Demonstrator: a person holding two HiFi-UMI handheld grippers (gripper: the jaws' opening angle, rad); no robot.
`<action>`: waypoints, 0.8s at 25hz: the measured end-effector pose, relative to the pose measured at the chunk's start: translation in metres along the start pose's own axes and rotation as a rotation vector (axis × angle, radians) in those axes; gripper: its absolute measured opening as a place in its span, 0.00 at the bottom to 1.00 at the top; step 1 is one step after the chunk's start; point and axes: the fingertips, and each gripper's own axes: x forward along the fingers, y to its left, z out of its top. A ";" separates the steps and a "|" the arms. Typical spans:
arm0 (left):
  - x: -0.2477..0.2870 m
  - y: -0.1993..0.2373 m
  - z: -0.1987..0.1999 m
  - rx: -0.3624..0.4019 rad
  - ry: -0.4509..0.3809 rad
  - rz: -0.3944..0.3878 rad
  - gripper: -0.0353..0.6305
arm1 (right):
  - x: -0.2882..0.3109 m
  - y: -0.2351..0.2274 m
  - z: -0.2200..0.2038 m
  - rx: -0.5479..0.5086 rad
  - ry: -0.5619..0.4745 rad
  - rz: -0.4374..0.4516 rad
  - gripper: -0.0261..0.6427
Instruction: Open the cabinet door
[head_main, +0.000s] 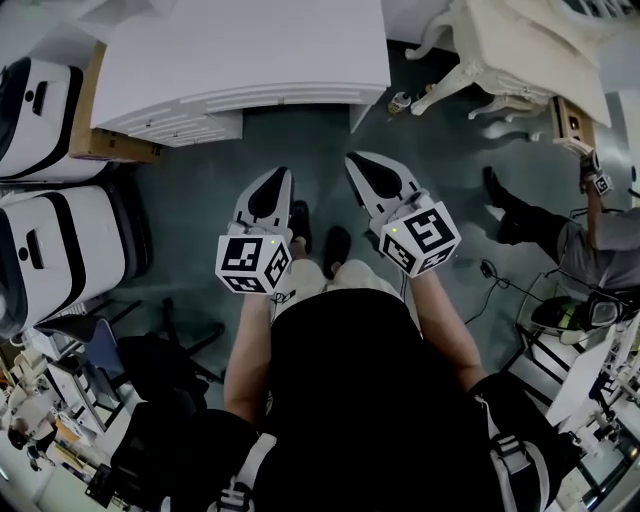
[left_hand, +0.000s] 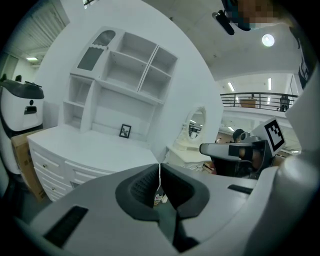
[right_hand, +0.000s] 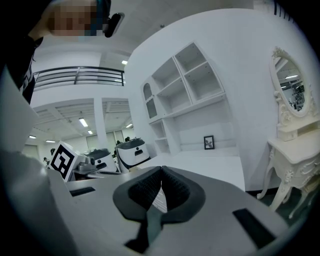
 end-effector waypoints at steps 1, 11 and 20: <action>0.005 0.007 0.002 -0.001 0.004 -0.007 0.09 | 0.008 -0.001 0.002 -0.002 0.003 -0.007 0.07; 0.055 0.062 0.016 0.007 0.061 -0.081 0.09 | 0.068 -0.020 0.016 0.010 0.026 -0.087 0.07; 0.096 0.095 0.004 0.011 0.126 -0.155 0.09 | 0.106 -0.033 0.014 0.031 0.039 -0.168 0.07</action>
